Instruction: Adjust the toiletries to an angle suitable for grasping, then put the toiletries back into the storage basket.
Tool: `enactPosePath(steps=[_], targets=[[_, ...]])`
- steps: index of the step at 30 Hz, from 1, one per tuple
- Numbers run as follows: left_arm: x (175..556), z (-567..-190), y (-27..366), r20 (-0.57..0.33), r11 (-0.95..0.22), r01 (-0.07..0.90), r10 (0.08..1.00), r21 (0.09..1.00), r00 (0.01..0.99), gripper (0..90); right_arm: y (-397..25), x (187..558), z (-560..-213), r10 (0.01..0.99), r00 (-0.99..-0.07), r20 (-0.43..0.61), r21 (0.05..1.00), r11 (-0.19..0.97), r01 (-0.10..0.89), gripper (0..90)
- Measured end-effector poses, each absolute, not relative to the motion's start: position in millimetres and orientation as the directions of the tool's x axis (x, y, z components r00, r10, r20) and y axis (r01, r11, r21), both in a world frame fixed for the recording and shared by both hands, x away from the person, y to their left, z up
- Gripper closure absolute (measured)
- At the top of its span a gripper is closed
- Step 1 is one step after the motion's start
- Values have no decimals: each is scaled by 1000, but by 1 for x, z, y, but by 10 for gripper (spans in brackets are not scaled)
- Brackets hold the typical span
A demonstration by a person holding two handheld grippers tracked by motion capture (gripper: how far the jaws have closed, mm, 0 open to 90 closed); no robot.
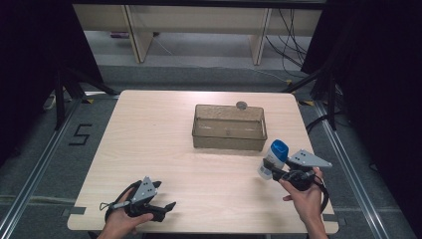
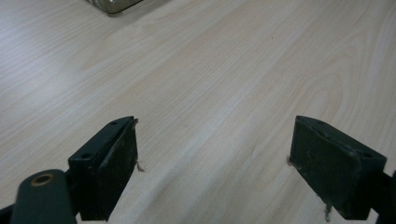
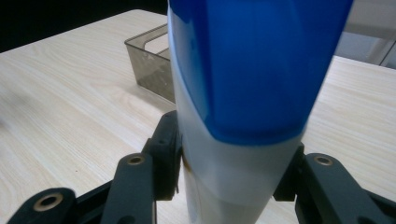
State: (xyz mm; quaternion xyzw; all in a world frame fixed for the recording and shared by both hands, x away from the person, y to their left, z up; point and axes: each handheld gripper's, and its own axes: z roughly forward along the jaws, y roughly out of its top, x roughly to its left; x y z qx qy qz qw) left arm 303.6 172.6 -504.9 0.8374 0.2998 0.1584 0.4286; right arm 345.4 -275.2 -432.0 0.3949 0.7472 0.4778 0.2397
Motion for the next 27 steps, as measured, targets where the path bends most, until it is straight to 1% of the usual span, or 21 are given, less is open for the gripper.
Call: enactPosePath(steps=[1,2,3,5,6,9,10,11,14,17,19,20,22,23,24,25,26,27], targets=[[304,-504,173,26,-479,361,629,800,777,147,-275,345,-432,819,-573,19,903,231,361,558],[305,-504,174,35,-490,360,628,794,777,147,-275,344,-432,824,-566,41,903,212,373,558],[305,-505,173,27,-481,361,628,799,778,147,-278,345,-431,823,-568,14,906,230,356,558],[305,-506,172,8,-454,362,632,814,775,147,-282,345,-429,830,-558,6,906,232,355,558],[305,-506,174,22,-465,356,632,810,775,147,-282,344,-428,832,-554,23,904,220,367,558],[304,-505,174,12,-454,370,644,811,765,147,-281,345,-428,833,-551,47,906,196,375,558],[304,-505,175,14,-454,369,645,811,764,147,-283,348,-428,828,-560,18,908,221,355,559],[304,-505,175,9,-453,366,638,813,770,147,-283,350,-427,833,-553,10,904,228,361,558],[304,-504,175,24,-467,364,641,806,767,147,-283,351,-424,834,-550,29,902,215,374,558],[304,-505,178,25,-475,366,637,801,771,147,-283,356,-419,841,-541,25,908,207,363,559],[303,-506,179,37,-481,361,639,799,768,147,-283,358,-413,840,-541,24,902,216,375,559],[303,-505,180,34,-476,359,638,803,769,147,-284,364,-408,840,-543,-3,911,227,346,559],[302,-504,180,42,-472,355,646,807,762,147,-284,365,-406,838,-546,3,911,223,347,559],[302,-504,180,33,-469,359,642,807,766,147,-283,366,-404,846,-533,10,910,213,356,559],[303,-504,182,43,-479,358,644,802,764,147,-284,369,-401,844,-537,4,914,214,343,559],[302,-506,180,22,-438,362,661,823,750,147,-284,371,-398,839,-543,5,910,222,350,559],[302,-505,183,33,-466,368,654,805,756,147,-285,378,-394,837,-548,-7,916,224,332,559],[302,-505,183,33,-466,368,654,805,756,148,-285,378,-394,837,-548,-7,916,224,332,559]])
